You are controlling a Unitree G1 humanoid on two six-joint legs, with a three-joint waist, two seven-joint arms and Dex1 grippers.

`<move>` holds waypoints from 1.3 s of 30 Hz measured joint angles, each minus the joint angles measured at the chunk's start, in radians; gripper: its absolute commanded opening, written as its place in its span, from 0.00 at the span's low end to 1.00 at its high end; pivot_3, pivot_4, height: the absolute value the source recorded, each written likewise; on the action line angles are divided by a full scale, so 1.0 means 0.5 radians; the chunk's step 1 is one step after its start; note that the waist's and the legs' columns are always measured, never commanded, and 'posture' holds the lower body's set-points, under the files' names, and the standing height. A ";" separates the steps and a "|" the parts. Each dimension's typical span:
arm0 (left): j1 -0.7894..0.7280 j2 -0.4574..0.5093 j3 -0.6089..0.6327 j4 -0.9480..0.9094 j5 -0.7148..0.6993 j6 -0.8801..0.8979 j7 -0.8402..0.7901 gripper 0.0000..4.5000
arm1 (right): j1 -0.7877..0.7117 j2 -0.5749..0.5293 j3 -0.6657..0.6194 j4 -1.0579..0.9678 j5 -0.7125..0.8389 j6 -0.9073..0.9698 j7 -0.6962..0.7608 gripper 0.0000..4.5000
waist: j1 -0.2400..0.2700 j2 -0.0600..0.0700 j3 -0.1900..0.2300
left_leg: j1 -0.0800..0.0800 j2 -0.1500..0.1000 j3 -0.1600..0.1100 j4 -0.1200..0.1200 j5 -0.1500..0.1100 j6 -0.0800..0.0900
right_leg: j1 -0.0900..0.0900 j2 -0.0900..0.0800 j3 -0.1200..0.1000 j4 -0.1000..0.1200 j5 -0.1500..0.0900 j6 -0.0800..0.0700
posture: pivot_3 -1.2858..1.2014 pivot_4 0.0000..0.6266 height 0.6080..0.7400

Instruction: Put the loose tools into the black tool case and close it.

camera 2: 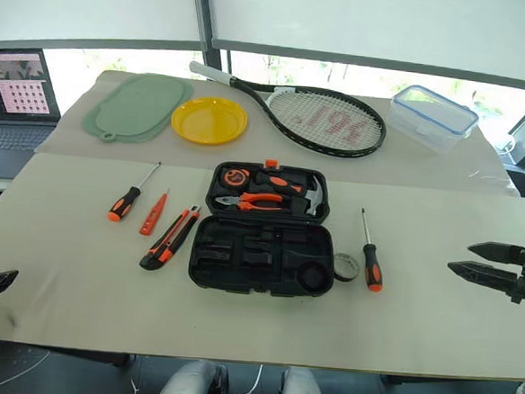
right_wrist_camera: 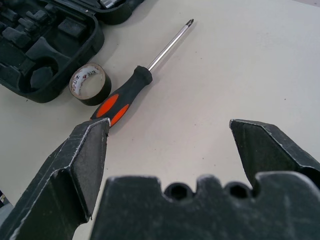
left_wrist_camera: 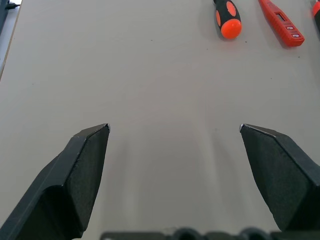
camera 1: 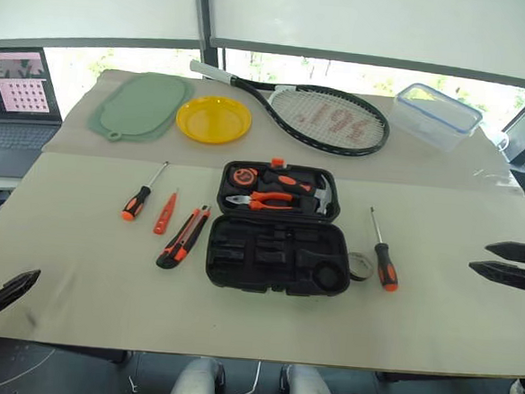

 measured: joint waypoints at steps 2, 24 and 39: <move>-0.005 0.001 -0.002 0.000 0.000 0.002 0.002 1.00 | 0.000 0.001 0.000 0.000 -0.002 -0.004 -0.001 0.99 | 0.000 0.000 0.000 | 0.000 0.000 0.000 0.000 0.000 0.000 | 0.000 0.000 0.000 0.000 0.000 0.000 | 0.52 0.24 0.99; -1.952 0.175 -1.570 0.491 0.277 0.932 0.562 1.00 | 0.038 0.395 -0.014 -1.902 0.646 0.443 -0.605 0.99 | 0.045 -0.009 0.007 | 0.000 -0.004 0.002 0.000 0.002 -0.007 | 0.002 0.016 0.000 0.004 0.008 0.014 | 0.52 0.24 0.99; -2.241 0.001 -1.737 1.085 0.623 0.633 0.566 0.19 | -0.030 0.471 0.072 -2.137 0.778 0.496 -0.832 1.00 | 0.051 -0.017 0.009 | -0.003 -0.004 -0.002 0.004 0.002 -0.006 | 0.002 0.015 -0.001 0.007 0.008 0.015 | 0.52 0.24 0.99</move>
